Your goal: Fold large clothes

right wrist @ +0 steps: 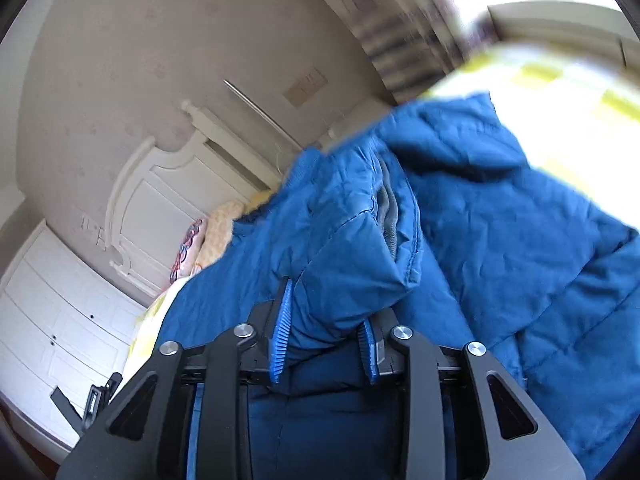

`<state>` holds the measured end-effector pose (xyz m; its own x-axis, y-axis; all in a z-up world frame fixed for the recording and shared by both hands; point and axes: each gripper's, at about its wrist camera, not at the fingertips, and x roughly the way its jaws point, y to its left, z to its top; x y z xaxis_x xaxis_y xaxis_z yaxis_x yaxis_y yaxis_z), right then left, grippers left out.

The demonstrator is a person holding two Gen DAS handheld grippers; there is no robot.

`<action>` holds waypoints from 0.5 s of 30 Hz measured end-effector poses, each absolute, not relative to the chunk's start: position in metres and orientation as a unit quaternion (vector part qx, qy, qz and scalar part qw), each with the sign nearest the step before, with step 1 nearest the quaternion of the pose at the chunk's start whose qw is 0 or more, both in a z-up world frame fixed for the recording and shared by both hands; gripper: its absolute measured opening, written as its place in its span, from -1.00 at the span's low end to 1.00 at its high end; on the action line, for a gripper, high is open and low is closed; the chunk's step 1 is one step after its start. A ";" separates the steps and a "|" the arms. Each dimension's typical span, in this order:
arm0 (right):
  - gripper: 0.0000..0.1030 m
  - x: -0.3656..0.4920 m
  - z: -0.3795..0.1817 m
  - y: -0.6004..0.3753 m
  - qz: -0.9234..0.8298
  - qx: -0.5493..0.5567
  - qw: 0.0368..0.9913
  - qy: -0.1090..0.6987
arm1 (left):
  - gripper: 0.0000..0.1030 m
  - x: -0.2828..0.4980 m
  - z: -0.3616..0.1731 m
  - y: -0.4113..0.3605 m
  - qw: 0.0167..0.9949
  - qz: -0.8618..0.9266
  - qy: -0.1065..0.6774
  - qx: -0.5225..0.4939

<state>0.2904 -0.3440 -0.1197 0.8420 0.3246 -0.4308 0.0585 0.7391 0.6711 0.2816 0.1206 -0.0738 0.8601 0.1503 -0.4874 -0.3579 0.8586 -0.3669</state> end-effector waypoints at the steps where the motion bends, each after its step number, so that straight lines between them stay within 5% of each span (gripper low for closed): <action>1: -0.42 0.285 -0.113 -0.341 0.068 0.336 0.902 0.262 | 0.93 0.282 -0.075 0.122 0.936 0.136 0.229 -0.229; 3: -0.40 0.281 -0.106 -0.337 0.031 0.318 0.905 0.281 | 0.93 0.284 -0.076 0.123 0.934 0.137 0.233 -0.233; 6: 0.14 0.268 -0.110 -0.350 -0.024 0.378 0.875 0.302 | 0.93 0.284 -0.078 0.125 0.932 0.141 0.236 -0.236; 10: 0.15 0.246 -0.080 -0.355 -0.098 0.330 0.911 0.227 | 0.93 0.286 -0.078 0.125 0.931 0.142 0.243 -0.234; 15: 0.15 0.290 -0.047 -0.310 -0.039 0.154 0.954 0.253 | 0.95 0.287 -0.079 0.126 0.928 0.146 0.246 -0.237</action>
